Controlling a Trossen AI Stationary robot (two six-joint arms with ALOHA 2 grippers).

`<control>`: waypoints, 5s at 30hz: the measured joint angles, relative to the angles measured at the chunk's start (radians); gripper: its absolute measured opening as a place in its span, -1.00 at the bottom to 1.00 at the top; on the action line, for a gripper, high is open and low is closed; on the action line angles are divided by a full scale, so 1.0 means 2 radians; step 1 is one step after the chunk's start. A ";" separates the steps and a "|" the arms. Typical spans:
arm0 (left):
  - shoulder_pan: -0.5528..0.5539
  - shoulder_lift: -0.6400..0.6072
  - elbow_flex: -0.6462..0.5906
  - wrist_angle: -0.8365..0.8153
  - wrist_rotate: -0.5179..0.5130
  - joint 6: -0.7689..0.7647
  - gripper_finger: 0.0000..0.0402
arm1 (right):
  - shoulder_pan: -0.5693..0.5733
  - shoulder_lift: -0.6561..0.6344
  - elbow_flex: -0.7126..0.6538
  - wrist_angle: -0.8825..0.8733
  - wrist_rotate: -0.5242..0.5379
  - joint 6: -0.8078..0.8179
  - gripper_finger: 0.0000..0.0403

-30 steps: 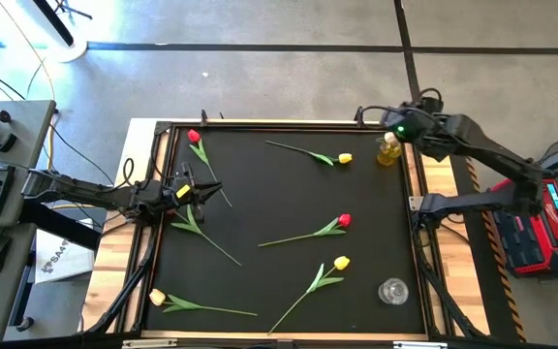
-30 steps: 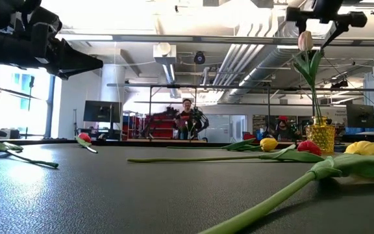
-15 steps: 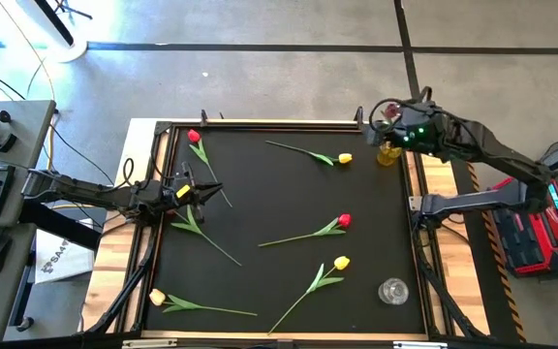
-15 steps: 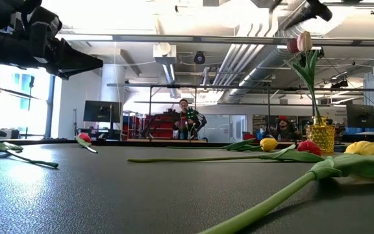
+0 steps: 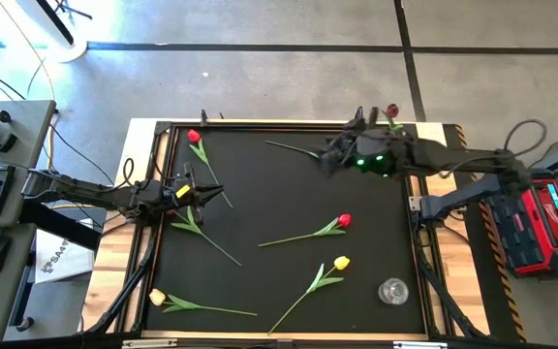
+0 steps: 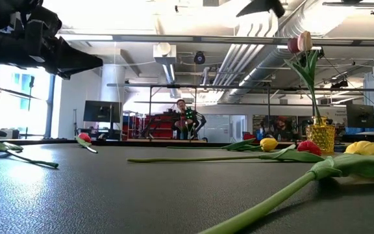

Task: Sort flowers into vase by color
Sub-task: Put the white flower into the yellow flower vase

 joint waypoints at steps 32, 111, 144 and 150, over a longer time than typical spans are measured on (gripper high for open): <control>-0.052 0.023 0.026 -0.091 0.266 -0.056 -0.70 | 0.111 0.242 -0.001 0.163 0.069 -0.071 0.37; -0.542 0.522 0.310 -0.282 -0.002 -0.342 -0.24 | 0.225 0.244 0.000 0.273 0.121 0.079 0.37; -0.538 0.537 0.412 -0.471 -0.123 0.031 -0.98 | 0.213 0.244 0.000 0.262 -0.005 0.105 0.37; -0.506 0.537 0.417 -0.470 -0.222 0.249 -0.97 | 0.212 0.276 0.000 0.292 -0.037 0.087 0.37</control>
